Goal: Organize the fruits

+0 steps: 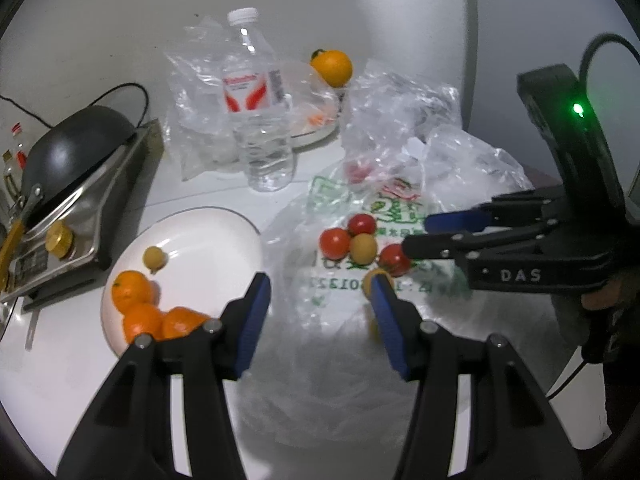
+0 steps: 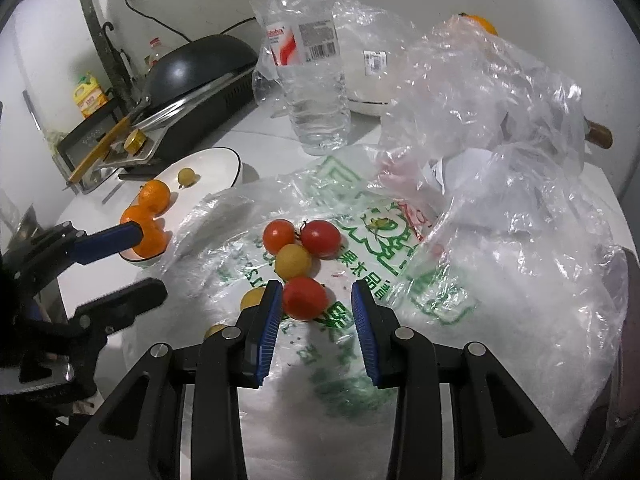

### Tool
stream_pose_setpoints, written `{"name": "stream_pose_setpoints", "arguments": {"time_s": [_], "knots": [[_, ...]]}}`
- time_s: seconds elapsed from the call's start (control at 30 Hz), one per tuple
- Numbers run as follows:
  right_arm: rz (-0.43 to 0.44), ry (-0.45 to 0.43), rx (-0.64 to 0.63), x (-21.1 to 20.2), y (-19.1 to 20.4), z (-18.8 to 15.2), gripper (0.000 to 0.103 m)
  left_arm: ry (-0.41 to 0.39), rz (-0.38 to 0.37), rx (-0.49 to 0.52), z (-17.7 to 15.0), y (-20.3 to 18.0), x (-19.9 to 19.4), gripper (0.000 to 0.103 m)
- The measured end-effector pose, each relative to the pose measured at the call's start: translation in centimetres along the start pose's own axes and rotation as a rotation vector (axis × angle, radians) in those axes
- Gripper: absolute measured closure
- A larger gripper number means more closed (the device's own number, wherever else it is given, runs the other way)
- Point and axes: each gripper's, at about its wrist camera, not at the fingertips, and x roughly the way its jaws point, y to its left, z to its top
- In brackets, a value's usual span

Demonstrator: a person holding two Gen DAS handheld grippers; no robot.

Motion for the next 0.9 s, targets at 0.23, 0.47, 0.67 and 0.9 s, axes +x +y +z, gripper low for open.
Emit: {"name": "stream_pose_setpoints", "arguments": {"time_s": [0.23, 0.47, 0.67, 0.9], "knots": [[0.025, 0.031, -0.011, 1.1, 0.2, -0.1, 0.065, 0.033, -0.023, 0.002, -0.2, -0.8, 1.5, 0.049], [0.035, 0.047, -0.013, 2.0, 0.2, 0.0, 0.065, 0.049, -0.030, 0.020, -0.2, -1.4, 1.7, 0.050], [0.037, 0.062, -0.031, 2.5, 0.6, -0.2, 0.073, 0.067, -0.050, 0.033, -0.9, -2.2, 1.8, 0.050], [0.033, 0.038, -0.029, 1.8, 0.3, -0.2, 0.073, 0.096, -0.063, 0.066, -1.3, -3.1, 2.4, 0.055]]}}
